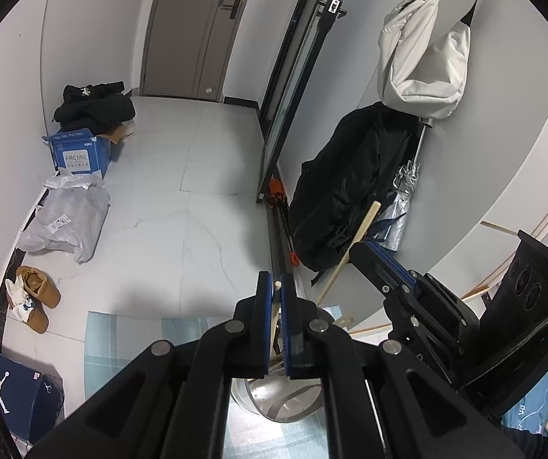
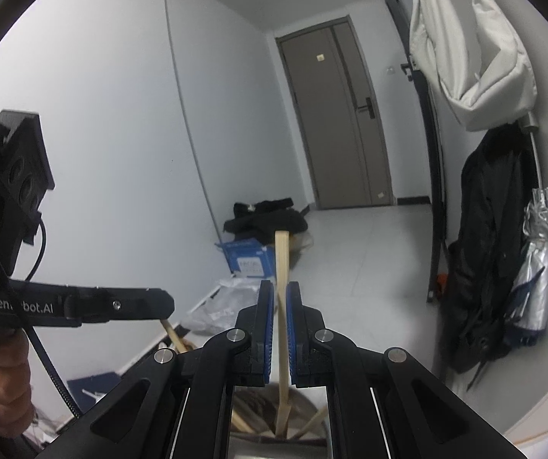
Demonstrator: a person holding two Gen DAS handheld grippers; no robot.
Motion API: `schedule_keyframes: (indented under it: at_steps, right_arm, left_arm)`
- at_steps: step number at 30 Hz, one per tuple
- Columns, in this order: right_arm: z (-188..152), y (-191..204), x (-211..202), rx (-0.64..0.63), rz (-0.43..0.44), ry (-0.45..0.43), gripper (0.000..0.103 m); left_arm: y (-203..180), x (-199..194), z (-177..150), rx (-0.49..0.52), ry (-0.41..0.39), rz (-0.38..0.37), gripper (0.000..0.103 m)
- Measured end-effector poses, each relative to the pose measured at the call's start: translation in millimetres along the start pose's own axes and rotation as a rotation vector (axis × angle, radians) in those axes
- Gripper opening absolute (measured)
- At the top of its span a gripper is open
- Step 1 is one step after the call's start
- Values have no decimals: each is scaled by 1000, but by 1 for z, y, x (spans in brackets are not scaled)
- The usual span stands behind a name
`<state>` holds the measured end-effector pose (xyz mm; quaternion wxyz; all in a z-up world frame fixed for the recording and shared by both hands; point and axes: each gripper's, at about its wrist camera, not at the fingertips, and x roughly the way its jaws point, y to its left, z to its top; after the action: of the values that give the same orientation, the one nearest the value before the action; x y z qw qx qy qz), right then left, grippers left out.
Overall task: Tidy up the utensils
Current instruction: 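Lower the chopstick into the holder and open the left tool while the right tool releases its chopstick inside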
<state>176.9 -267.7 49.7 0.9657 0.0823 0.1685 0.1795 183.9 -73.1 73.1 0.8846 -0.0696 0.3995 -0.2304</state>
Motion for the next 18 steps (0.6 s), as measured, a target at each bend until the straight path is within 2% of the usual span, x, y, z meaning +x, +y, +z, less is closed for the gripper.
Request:
schedule_keyframes:
  at_steps: [8, 18]
  right_arm:
    - [-4, 0, -1, -11, 18, 19, 0]
    - [11, 9, -1, -90, 7, -59, 0]
  left_arm:
    - [-3, -3, -3, 26, 0, 9, 1]
    - [-4, -7, -6, 40, -12, 24, 1]
